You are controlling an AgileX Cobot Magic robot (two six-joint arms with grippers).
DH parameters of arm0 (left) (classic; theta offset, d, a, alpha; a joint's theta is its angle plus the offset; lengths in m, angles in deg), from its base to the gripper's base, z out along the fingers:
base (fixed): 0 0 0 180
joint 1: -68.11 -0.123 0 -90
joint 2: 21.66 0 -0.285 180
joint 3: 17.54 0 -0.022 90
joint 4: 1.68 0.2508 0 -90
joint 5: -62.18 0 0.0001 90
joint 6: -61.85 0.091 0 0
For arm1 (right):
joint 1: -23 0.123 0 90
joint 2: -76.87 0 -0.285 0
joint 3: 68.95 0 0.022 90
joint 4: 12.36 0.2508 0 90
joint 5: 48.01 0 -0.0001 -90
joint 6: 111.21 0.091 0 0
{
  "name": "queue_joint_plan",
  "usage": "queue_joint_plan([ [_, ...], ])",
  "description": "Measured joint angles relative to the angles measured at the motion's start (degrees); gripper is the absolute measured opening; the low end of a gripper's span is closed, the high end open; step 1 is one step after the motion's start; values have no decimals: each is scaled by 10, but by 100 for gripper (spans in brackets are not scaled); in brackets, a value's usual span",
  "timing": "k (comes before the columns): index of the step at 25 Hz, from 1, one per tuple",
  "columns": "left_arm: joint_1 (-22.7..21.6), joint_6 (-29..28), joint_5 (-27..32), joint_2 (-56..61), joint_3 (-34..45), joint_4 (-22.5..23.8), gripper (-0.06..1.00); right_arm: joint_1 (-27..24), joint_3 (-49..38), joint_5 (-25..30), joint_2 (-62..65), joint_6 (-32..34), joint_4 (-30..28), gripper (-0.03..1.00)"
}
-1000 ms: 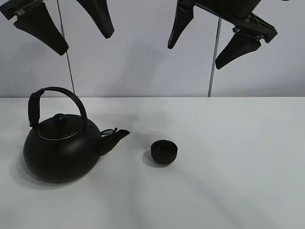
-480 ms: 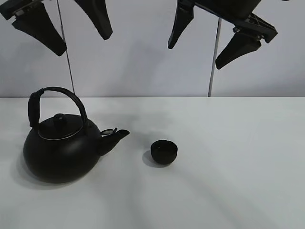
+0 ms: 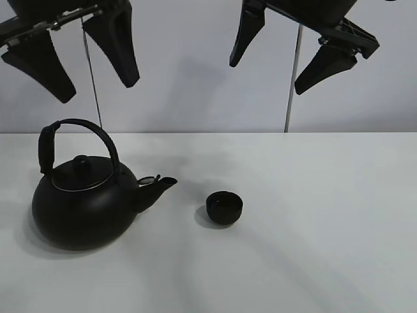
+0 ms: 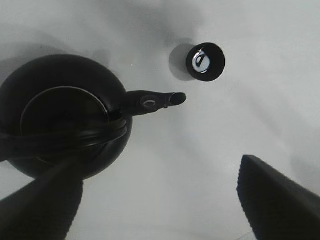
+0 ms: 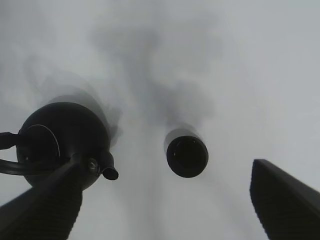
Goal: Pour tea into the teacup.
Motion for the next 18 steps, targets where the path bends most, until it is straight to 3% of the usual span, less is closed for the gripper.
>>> queue_joint_plan([
  [18, 0, 1, -7, 0, 9, 2, 61, 0, 0, 0, 0, 0, 0, 63],
])
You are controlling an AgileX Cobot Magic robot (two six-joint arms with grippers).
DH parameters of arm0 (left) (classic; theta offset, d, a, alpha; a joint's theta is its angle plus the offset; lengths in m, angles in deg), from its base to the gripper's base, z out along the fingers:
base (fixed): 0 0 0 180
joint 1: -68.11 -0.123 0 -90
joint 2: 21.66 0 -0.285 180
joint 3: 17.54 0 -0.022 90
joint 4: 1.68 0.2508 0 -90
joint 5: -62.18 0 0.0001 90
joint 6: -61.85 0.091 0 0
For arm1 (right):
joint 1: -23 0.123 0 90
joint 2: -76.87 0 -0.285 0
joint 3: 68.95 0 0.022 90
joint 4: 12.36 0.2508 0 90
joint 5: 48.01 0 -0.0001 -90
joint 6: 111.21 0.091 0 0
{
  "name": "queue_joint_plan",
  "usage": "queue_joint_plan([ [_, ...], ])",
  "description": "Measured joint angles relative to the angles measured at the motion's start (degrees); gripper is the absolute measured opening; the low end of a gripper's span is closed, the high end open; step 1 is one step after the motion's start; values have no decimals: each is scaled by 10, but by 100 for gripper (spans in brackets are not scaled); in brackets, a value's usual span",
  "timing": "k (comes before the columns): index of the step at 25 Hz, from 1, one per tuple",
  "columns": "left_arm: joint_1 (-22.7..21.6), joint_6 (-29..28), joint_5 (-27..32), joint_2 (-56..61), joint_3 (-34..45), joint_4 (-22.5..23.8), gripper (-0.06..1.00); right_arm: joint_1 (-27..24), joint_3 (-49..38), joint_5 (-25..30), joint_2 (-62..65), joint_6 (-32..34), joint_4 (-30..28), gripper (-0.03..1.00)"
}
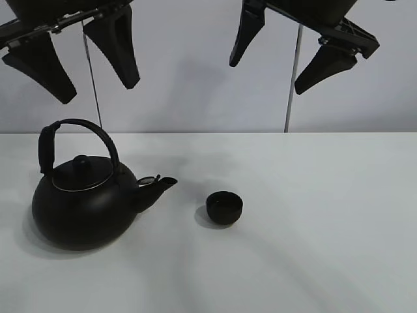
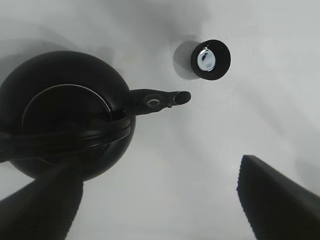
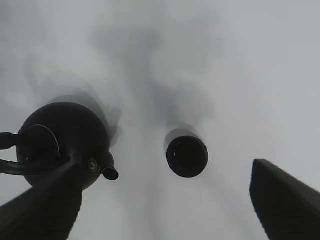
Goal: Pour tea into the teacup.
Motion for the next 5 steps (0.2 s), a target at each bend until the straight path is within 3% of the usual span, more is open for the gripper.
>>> queue_joint_plan([
  [5, 0, 0, -13, 0, 0, 0, 61, 0, 0, 0, 0, 0, 0, 63],
])
